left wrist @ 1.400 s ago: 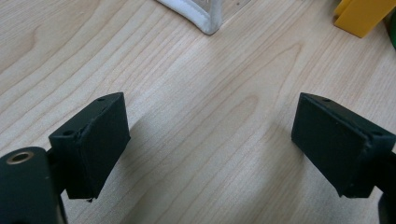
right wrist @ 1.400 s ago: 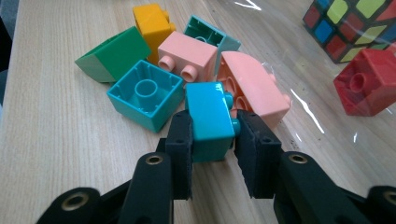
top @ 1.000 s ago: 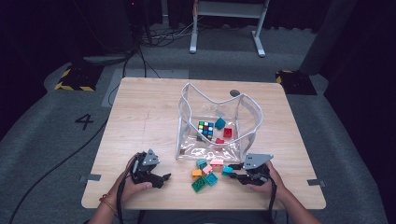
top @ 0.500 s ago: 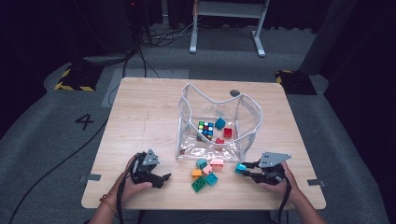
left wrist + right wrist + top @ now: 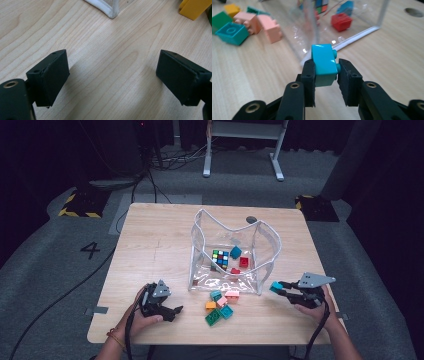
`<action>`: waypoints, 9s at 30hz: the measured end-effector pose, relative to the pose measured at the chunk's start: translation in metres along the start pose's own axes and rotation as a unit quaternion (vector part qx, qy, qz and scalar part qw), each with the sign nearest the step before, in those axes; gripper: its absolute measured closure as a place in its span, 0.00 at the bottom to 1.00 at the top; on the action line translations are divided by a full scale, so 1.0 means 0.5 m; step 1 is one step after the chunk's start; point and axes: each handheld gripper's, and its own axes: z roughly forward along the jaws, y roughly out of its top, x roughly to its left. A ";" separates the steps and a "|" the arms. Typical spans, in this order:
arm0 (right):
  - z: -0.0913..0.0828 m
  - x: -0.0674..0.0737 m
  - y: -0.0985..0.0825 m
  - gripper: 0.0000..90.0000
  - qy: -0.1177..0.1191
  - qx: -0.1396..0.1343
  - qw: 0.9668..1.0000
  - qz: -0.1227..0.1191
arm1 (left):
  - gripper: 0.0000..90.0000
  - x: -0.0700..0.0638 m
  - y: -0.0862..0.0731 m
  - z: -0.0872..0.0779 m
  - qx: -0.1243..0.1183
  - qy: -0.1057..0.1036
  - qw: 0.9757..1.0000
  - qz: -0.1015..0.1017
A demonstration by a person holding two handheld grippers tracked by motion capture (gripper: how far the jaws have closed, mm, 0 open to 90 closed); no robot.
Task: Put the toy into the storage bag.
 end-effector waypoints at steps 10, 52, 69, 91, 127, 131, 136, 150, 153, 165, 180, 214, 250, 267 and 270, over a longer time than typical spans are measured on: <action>-0.023 -0.083 0.042 0.76 -0.052 -0.024 0.998 0.010 | 0.12 0.001 0.001 0.001 0.000 0.000 1.000 0.001; -0.044 -0.211 0.345 0.76 -0.064 -0.090 0.994 0.017 | 0.12 0.001 0.002 0.001 0.001 -0.001 1.000 0.004; -0.001 -0.111 0.394 0.76 0.030 -0.101 0.993 -0.047 | 0.12 0.001 0.002 0.001 0.001 -0.001 1.000 0.003; 0.112 -0.056 0.446 0.75 0.076 0.028 0.990 -0.118 | 0.12 0.002 0.002 0.001 0.002 -0.001 1.000 0.005; 0.086 -0.109 0.377 0.65 0.054 0.122 0.987 -0.088 | 0.12 0.001 0.002 0.002 0.001 -0.002 1.000 0.002; 0.060 -0.101 0.371 0.59 0.059 0.078 0.992 -0.075 | 0.12 0.001 0.002 0.002 0.001 -0.003 1.000 0.002; 0.027 -0.094 0.359 0.53 0.045 0.037 0.996 -0.065 | 0.12 0.001 0.001 0.002 0.000 -0.003 1.000 0.001; -0.049 -0.077 0.319 0.40 0.004 -0.036 0.998 -0.042 | 0.12 0.001 0.002 0.002 0.001 -0.002 1.000 0.002; -0.061 -0.071 0.306 0.40 0.001 -0.043 0.998 -0.041 | 0.12 0.001 0.002 0.002 0.001 -0.003 1.000 0.002; -0.084 -0.044 0.246 0.36 -0.006 -0.047 0.998 -0.042 | 0.12 0.001 0.001 0.002 0.001 -0.003 1.000 0.002; -0.040 -0.008 0.145 0.38 0.018 -0.028 0.999 -0.021 | 0.12 0.001 0.001 0.001 0.001 0.000 1.000 0.003; 0.117 0.110 0.041 0.50 0.108 0.012 0.994 -0.029 | 0.12 0.001 0.001 0.001 0.001 0.001 1.000 0.003; 0.208 0.129 0.066 0.74 0.107 0.021 0.993 -0.048 | 0.12 0.001 0.001 0.001 0.001 0.000 1.000 0.003; 0.107 0.079 0.032 0.75 0.090 0.003 0.995 -0.046 | 0.12 0.001 0.001 0.001 0.001 0.002 1.000 0.005; 0.085 0.066 0.022 0.75 0.083 0.001 0.996 -0.041 | 0.12 0.001 0.001 0.001 0.000 0.001 1.000 0.005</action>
